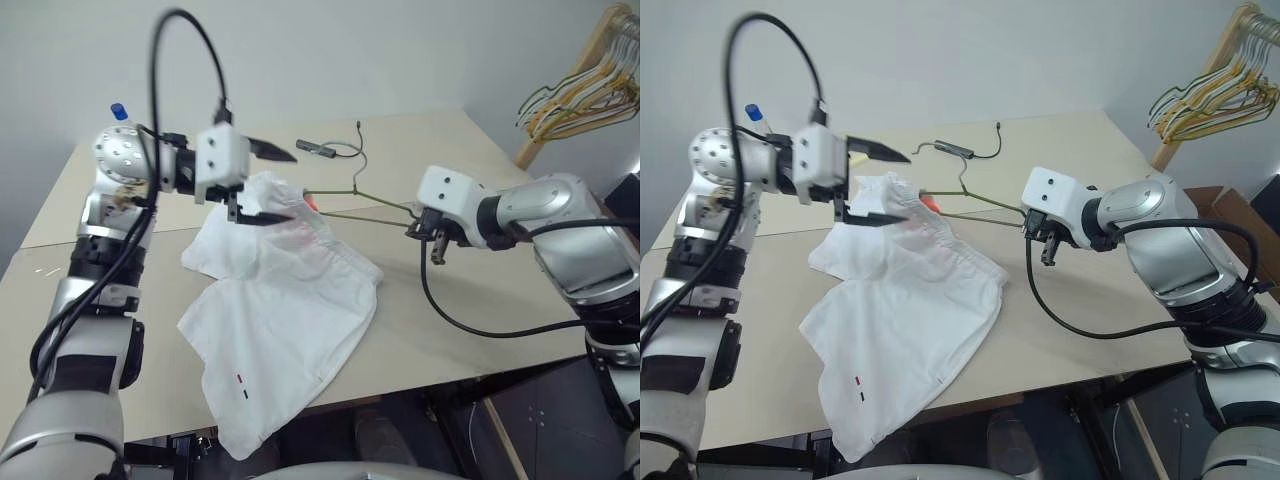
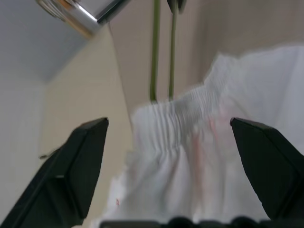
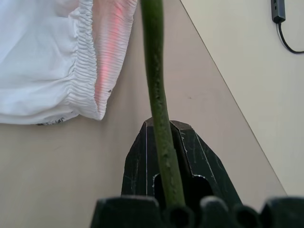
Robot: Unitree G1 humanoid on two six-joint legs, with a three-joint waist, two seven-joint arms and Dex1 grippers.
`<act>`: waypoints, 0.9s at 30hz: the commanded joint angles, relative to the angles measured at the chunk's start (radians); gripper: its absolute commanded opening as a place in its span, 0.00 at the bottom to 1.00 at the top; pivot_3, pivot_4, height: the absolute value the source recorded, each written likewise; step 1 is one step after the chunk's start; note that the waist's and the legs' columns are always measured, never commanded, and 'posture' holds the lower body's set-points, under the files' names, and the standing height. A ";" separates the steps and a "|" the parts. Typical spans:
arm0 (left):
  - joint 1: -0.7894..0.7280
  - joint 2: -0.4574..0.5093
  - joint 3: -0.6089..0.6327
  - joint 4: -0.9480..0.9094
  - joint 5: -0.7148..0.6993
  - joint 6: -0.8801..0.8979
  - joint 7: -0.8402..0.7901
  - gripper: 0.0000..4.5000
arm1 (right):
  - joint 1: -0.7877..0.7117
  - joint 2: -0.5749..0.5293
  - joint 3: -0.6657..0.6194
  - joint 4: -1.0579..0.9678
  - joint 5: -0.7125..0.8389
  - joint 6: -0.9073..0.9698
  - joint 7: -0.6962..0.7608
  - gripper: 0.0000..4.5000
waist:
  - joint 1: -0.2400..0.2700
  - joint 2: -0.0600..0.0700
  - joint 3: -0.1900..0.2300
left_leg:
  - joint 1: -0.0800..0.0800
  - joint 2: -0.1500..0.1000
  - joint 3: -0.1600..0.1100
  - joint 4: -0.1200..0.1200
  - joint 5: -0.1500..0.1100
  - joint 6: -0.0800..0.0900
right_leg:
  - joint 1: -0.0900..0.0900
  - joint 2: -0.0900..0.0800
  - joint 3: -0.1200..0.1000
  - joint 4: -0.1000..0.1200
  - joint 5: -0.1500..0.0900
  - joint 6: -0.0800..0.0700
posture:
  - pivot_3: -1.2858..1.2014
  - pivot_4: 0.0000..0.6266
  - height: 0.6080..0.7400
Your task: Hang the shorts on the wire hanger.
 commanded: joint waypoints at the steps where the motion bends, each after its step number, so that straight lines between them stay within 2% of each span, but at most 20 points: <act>1: -0.059 -0.025 -0.036 0.118 0.102 -0.101 0.062 0.95 | -0.036 -0.008 -0.021 -0.034 -0.002 0.004 0.011 0.00 | -0.014 0.000 0.000 | 0.000 0.000 0.000 0.000 0.000 0.000 | 0.000 0.000 0.000 0.000 0.000 0.000 | 0.43 0.00 1.00; 3: -0.078 -0.047 -0.047 0.178 0.153 -0.134 0.131 0.87 | -0.037 -0.008 -0.027 -0.042 0.006 0.016 0.017 0.00 | -0.024 0.000 0.000 | -0.001 0.001 -0.001 0.000 0.000 0.000 | 0.000 0.000 0.000 0.000 0.000 0.000 | 0.43 0.00 1.00; 8: -0.090 -0.090 -0.015 0.227 0.129 -0.125 0.147 0.52 | -0.034 -0.007 -0.041 -0.053 0.025 0.045 0.030 0.00 | -0.046 0.000 0.000 | -0.003 0.000 -0.001 0.000 -0.001 0.001 | -0.002 -0.001 0.000 0.000 0.000 0.001 | 0.43 0.00 1.00; 14: -0.068 -0.086 0.009 0.220 0.098 -0.097 0.125 0.08 | -0.028 -0.005 -0.064 -0.057 0.055 0.052 0.039 0.00 | -0.054 0.000 0.000 | -0.002 0.000 -0.001 0.000 -0.001 0.001 | -0.002 -0.001 0.000 0.001 0.000 0.001 | 0.43 0.00 1.00; 16: -0.057 -0.082 0.023 0.202 0.077 -0.063 0.110 0.00 | -0.009 0.006 -0.089 -0.054 0.057 0.000 0.024 0.00 | -0.055 0.000 0.000 | -0.002 0.000 -0.001 0.000 -0.001 0.001 | -0.002 -0.001 0.000 0.001 0.000 0.001 | 0.43 0.00 1.00; 18: -0.042 -0.078 0.044 0.178 0.056 -0.035 0.109 0.00 | 0.010 0.029 -0.125 -0.038 0.067 -0.027 -0.004 0.00 | -0.056 0.000 0.000 | -0.002 0.000 -0.002 0.000 -0.001 0.001 | -0.002 -0.001 0.000 0.001 0.000 0.001 | 0.43 0.00 1.00; 22: 0.001 -0.056 0.085 0.115 0.022 0.044 0.113 0.00 | 0.068 0.011 -0.229 0.011 0.083 -0.028 -0.041 0.28 | -0.054 0.000 0.000 | -0.002 0.000 -0.002 0.000 -0.001 0.001 | -0.002 -0.003 0.000 0.002 0.000 0.001 | 0.43 0.00 1.00; 27: 0.077 -0.021 0.135 0.010 -0.025 0.166 0.128 0.00 | 0.229 0.028 -0.449 0.033 0.133 -0.005 -0.133 0.68 | -0.044 0.000 0.000 | -0.002 0.000 -0.002 0.001 -0.001 0.001 | -0.002 -0.003 0.000 0.003 0.000 0.002 | 0.44 0.00 1.00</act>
